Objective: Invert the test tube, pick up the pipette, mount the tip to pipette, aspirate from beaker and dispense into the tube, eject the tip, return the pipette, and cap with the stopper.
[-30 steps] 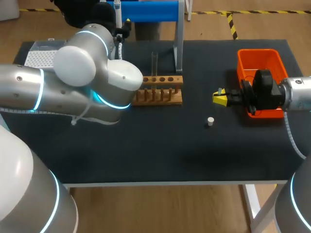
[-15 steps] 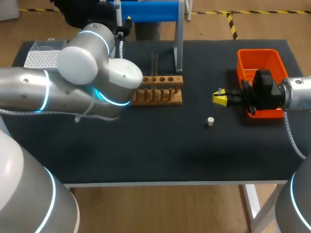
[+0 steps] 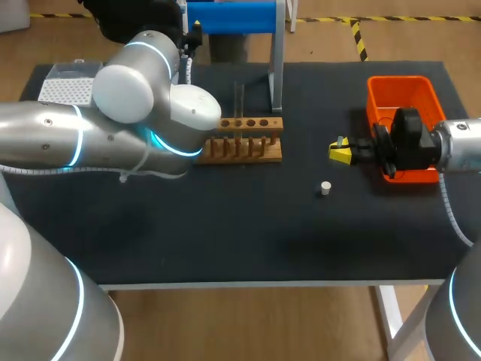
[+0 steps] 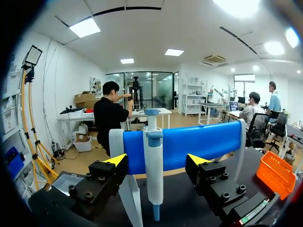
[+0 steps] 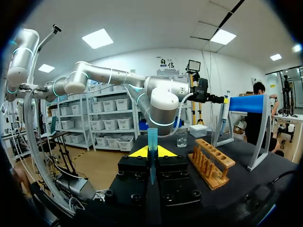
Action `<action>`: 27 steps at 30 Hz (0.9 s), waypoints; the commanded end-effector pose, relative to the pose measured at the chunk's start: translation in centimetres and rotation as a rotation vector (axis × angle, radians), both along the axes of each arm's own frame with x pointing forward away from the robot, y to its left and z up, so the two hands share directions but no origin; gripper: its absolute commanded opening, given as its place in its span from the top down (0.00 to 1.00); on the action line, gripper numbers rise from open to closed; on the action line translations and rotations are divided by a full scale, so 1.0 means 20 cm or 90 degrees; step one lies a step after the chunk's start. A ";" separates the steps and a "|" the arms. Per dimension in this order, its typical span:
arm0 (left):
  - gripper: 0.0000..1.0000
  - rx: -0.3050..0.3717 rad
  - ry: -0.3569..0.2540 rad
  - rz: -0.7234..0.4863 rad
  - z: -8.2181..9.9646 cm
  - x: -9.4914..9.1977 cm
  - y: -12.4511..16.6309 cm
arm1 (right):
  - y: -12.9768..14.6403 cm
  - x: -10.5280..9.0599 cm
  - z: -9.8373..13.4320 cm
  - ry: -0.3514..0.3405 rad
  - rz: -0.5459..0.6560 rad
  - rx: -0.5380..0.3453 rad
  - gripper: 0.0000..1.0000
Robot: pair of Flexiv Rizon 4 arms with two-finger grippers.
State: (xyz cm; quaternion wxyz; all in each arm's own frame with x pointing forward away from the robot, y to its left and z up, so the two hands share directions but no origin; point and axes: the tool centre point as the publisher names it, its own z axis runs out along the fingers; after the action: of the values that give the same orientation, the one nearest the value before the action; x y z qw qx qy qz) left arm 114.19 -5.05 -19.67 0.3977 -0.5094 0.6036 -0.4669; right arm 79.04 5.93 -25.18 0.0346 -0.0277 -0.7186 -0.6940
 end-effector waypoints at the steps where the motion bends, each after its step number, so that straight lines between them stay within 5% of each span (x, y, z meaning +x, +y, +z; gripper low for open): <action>1: 0.23 0.001 -0.002 0.005 -0.02 0.05 -0.01 | 0.00 0.00 0.00 0.000 -0.001 -0.001 1.00; 7: 0.27 0.003 -0.002 0.008 -0.03 0.09 -0.01 | 0.00 0.00 0.00 0.000 -0.001 -0.001 1.00; 12: 0.50 0.003 -0.003 0.011 -0.03 0.11 -0.01 | 0.00 0.00 0.00 0.000 -0.001 -0.001 1.00; 16: 0.56 0.004 -0.003 0.012 -0.03 0.12 -0.01 | 0.00 0.00 0.00 0.000 -0.001 -0.001 1.00; 27: 0.58 0.005 0.001 0.014 -0.04 0.13 -0.01 | 0.00 0.00 0.00 0.000 -0.001 -0.001 1.00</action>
State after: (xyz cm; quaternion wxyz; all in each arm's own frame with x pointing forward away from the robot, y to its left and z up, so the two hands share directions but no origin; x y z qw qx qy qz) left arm 116.38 -5.02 -20.21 0.4026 -0.5154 0.6020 -0.4581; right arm 79.04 5.93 -25.18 0.0346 -0.0277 -0.7186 -0.6940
